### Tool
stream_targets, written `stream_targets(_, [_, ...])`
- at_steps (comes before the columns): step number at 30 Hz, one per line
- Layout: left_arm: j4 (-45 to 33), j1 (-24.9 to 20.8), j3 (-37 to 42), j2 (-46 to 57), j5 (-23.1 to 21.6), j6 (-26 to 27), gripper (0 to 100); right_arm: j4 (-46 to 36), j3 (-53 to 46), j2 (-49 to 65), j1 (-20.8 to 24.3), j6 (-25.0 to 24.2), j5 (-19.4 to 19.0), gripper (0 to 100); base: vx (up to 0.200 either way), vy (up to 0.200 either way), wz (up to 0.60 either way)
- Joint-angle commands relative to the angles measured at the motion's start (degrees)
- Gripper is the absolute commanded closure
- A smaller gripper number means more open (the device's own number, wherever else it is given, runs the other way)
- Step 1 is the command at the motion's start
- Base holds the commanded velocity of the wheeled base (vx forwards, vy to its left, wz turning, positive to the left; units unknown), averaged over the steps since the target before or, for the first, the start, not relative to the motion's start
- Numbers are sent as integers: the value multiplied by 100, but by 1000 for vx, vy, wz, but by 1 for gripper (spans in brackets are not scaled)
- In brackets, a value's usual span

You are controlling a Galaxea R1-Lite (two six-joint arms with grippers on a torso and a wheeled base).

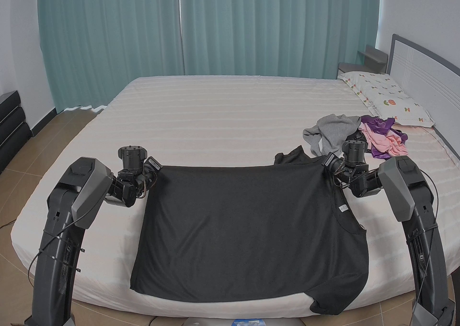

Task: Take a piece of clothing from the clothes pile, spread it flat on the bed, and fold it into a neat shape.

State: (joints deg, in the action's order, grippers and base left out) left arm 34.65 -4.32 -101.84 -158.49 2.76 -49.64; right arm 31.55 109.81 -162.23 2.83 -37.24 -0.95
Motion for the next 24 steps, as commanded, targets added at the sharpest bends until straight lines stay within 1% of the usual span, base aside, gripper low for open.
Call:
stream_targets(1, [148, 10, -29, -24, 32, -2, 100, 18, 84, -1, -37, -2, 34, 100, 0, 0, 0])
stream_targets(7, [262, 10, -90, -59, 32, -11, 100, 62, 172, -54, -46, -11, 69, 100, 0, 0, 0])
stream_targets(10, [244, 10, -293, -173, 32, -2, 100, 141, 348, -177, -28, -2, 201, 100, 0, 0, 0])
stream_targets(13, [218, 10, -363, -217, 32, -2, 100, 150, 444, -274, -19, -2, 253, 100, 0, 0, 0])
stream_targets(22, [183, -17, -372, -226, 32, 25, 100, 141, 418, -379, 34, 33, 271, 100, 0, 0, 0])
stream_targets(23, [183, -17, -363, -226, 32, 25, 100, 150, 401, -371, 42, 33, 271, 0, 0, 0, 0])
stream_targets(24, [174, -17, -363, -217, 32, 25, 0, 150, 401, -362, 42, 33, 271, 0, 0, 0, 0])
